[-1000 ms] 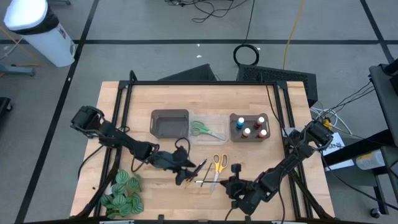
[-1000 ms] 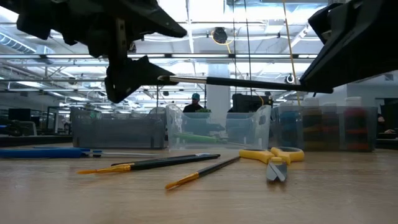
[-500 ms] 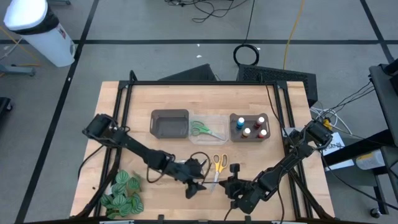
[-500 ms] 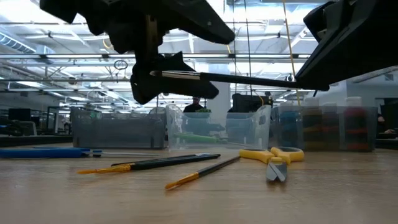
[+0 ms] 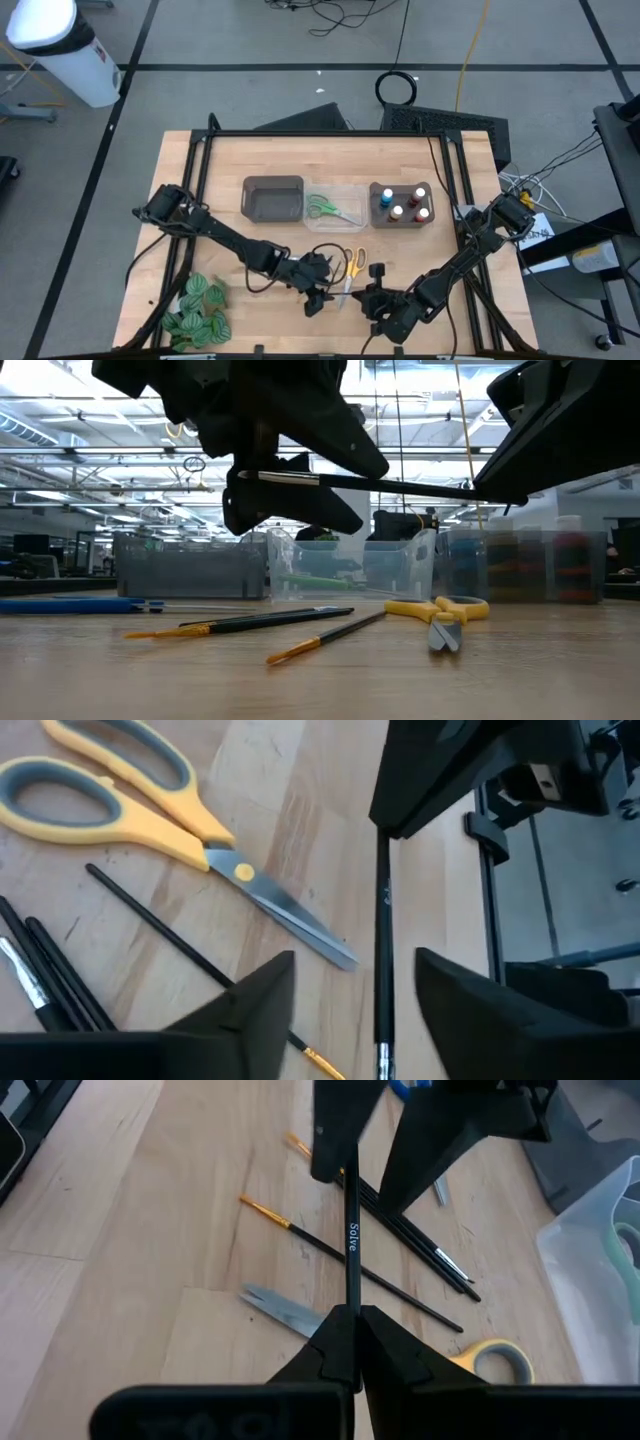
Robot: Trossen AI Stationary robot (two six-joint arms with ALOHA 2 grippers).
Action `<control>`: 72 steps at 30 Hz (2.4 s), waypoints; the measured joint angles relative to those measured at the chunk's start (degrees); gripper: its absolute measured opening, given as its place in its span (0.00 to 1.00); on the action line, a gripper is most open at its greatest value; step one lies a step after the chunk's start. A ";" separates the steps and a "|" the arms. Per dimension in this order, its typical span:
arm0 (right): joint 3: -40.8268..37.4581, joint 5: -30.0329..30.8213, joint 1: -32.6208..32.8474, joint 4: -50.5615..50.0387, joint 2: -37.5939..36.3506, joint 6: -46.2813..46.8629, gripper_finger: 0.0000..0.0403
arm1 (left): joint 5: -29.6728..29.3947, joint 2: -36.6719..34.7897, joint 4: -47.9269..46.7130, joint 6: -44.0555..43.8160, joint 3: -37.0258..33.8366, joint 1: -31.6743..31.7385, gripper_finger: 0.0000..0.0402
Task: Pick & Place Paint Supplies
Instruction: Put the bottom silver paint brush into the left black bin, then put the yellow scissors into the transparent bin
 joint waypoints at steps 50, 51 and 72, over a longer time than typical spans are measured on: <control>0.02 0.11 0.28 16.47 -17.97 -15.87 0.14 | -39.09 -37.10 -45.62 -9.10 -22.12 7.84 0.05; -0.06 0.11 0.28 16.51 -17.97 -15.82 0.14 | -37.31 -37.38 -43.16 -7.46 -23.38 8.77 0.05; -2.70 -3.14 0.11 16.75 -17.92 -10.51 0.15 | -29.50 -38.95 -38.50 -6.14 -24.22 14.15 0.66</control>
